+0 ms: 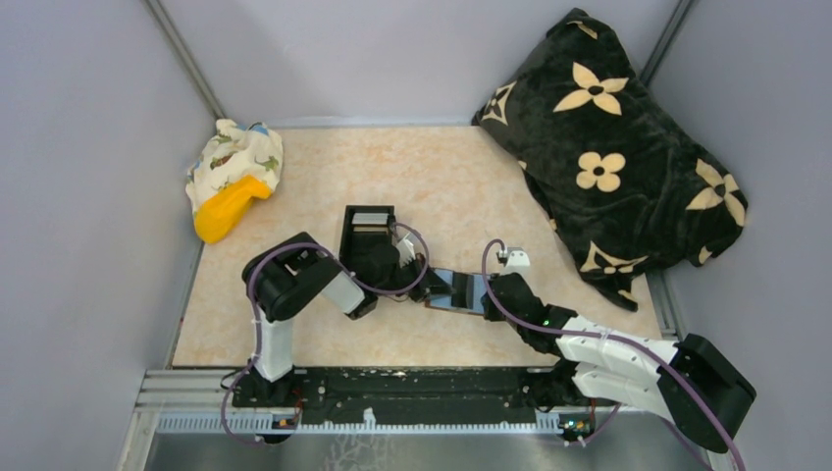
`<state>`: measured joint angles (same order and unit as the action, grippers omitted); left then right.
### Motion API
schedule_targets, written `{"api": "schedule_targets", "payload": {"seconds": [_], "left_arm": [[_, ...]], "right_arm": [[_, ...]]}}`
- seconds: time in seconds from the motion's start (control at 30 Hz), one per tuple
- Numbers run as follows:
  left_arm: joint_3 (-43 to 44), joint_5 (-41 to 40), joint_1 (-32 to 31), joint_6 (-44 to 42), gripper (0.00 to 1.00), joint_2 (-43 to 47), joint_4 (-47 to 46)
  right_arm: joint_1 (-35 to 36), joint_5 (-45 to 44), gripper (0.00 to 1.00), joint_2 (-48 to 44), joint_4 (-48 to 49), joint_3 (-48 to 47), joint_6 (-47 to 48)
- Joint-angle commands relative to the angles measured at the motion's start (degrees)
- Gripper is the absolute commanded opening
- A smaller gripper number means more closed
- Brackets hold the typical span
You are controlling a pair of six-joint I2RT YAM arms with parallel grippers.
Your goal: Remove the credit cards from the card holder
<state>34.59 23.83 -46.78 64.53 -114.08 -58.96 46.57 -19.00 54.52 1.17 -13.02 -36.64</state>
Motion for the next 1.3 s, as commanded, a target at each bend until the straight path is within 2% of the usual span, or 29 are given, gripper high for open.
{"api": "schedule_targets", "payload": {"seconds": [0.0,0.27,0.5,0.57,0.67,0.77,0.83,0.87,0.93,1.03,1.1,1.27], "left_arm": [[-1.76,0.51,1.74,-3.36,0.00,4.11,2.20],[-1.98,1.39,4.06,-8.15,0.00,12.03,9.30],[-2.53,-0.92,5.72,-12.11,0.00,26.85,13.95],[-3.10,-3.88,6.03,-13.88,0.00,31.56,16.47],[-7.28,-10.03,6.45,-12.69,0.00,39.26,15.39],[-13.80,-14.58,6.95,-9.28,0.00,45.93,6.43],[-16.65,-16.62,6.88,-7.91,0.00,49.12,0.91],[-17.51,-17.42,6.88,-7.42,0.00,50.31,-0.92],[-18.68,-18.12,6.88,-7.51,0.00,52.18,-4.25],[-20.65,-19.86,6.82,-7.88,0.00,54.07,-8.99],[-22.37,-21.07,6.85,-7.85,0.00,54.71,-14.02],[-25.56,-22.97,6.79,-7.51,0.00,56.48,-20.99]], "right_arm": [[-0.43,0.15,0.00,0.01,0.14,-0.08,-0.08],[-0.51,0.14,0.00,1.16,0.57,-0.43,0.09],[-0.52,1.29,0.00,-0.10,2.96,0.09,0.85],[-0.52,2.12,0.00,-3.35,4.92,0.93,1.16],[-0.51,4.80,0.00,-14.11,10.61,4.30,2.01],[-0.51,8.61,0.00,-24.44,17.01,6.52,4.06],[-0.51,9.94,0.00,-27.44,18.11,5.73,5.64],[-0.53,9.91,0.03,-27.59,17.83,4.68,6.22],[-0.43,10.90,0.23,-25.46,17.86,1.85,7.85],[-0.11,13.54,0.43,-21.00,21.48,-1.30,8.61],[0.30,14.68,0.48,-18.92,25.37,-2.28,8.48],[0.45,17.90,0.48,-15.48,37.93,-2.70,7.06]]}}
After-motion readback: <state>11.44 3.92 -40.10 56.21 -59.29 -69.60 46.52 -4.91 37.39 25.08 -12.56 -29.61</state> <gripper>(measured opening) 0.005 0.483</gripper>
